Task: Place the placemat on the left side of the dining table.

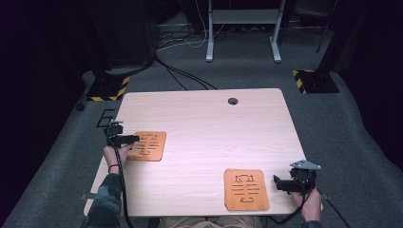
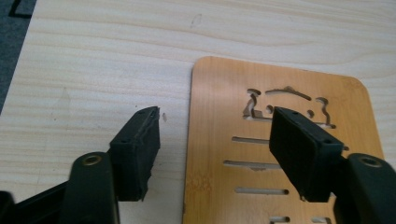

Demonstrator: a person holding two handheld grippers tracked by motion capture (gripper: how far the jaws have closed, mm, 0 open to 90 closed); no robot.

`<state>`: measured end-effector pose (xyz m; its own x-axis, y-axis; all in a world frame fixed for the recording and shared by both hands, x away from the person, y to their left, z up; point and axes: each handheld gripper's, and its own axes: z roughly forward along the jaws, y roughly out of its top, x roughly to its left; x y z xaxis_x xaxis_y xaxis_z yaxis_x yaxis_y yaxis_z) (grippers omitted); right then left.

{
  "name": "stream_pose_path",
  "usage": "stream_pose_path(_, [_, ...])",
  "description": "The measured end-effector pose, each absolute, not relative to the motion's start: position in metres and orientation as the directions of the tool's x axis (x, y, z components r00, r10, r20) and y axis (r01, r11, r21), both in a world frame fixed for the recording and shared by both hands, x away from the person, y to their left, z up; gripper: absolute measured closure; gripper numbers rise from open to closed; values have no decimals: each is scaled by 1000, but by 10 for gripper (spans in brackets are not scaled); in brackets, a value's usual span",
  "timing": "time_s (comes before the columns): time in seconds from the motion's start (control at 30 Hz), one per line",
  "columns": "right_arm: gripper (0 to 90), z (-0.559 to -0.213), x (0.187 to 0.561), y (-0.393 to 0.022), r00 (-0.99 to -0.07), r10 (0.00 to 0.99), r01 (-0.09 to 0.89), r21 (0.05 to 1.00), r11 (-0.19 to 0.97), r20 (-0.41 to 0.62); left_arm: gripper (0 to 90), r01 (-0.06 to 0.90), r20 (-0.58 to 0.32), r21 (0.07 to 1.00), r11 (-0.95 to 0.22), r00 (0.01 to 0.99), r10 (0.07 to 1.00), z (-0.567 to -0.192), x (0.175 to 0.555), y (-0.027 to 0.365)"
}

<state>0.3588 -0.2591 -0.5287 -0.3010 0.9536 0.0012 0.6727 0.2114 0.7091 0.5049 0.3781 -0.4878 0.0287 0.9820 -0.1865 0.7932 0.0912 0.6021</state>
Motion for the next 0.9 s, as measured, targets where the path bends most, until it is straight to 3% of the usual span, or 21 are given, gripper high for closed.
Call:
stream_pose_path(0.37, [0, -529, 359, -259, -301, 954, 673, 709, 211, 1, 178, 763, -139, 646, 14, 99, 985, -478, 487, 365])
stream_pose_path(0.9, [0, -529, 359, -259, -300, 954, 673, 709, 211, 2, 147, 672, -69, 736, -81, 194, 979, -453, 426, 360])
